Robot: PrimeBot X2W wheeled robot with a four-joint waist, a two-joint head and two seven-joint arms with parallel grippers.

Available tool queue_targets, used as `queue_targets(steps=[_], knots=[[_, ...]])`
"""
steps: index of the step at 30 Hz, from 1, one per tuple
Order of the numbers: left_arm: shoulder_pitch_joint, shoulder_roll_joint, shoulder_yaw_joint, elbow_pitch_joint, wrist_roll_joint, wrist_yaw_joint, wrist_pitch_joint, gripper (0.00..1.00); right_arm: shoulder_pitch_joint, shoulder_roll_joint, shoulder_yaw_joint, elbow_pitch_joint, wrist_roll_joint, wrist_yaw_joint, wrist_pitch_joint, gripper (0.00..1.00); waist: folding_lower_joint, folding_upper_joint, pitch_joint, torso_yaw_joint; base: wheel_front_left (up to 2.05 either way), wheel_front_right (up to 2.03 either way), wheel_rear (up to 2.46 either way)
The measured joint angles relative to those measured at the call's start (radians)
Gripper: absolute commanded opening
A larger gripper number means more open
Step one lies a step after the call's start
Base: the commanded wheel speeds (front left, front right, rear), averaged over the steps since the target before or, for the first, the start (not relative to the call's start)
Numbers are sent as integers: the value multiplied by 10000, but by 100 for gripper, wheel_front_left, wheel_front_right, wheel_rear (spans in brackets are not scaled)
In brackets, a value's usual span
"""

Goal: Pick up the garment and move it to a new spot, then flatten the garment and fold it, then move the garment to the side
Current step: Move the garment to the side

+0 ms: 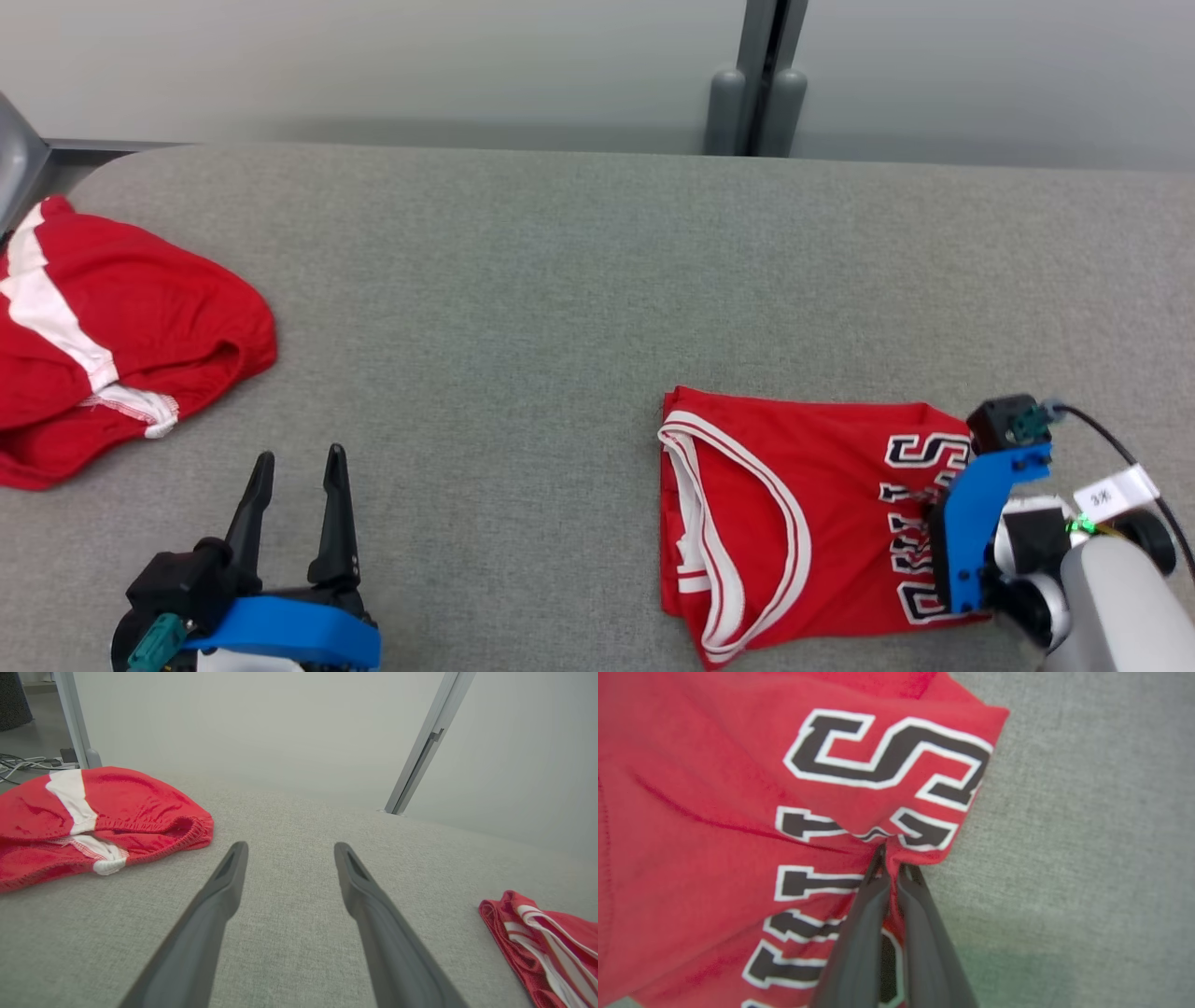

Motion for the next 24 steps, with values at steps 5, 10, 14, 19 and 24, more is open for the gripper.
queue_targets(steps=[5, 10, 14, 19, 24], knots=[[-289, -36, 12, -142, 100, -63, -15, 100, -1084, -1523, 911, -265, -109, -8, -255, 0, 3, 3, 440, -314, 0, 0, 0], [-721, -19, 38, -353, 270, -203, -31, 100, -2513, -3120, 1356, -230, -15, -8, -337, 0, 3, 4, 1026, -728, 0, 0, 0], [-1200, -44, 0, -447, 441, -359, -33, 100, -3539, -3998, 909, 207, -88, -13, -663, 0, 4, 4, 1530, -1032, 0, 0, 0], [-1640, -127, -29, -550, 677, -485, -35, 100, -4178, -4426, -27, 742, -374, -13, -1160, 0, 3, 5, 2080, -1417, 0, 0, 0], [-1900, -105, 27, -533, 863, -587, -35, 100, -4662, -4387, -433, 1189, -136, -13, -2044, 0, 1, 4, 2477, -1824, 0, 0, 0]])
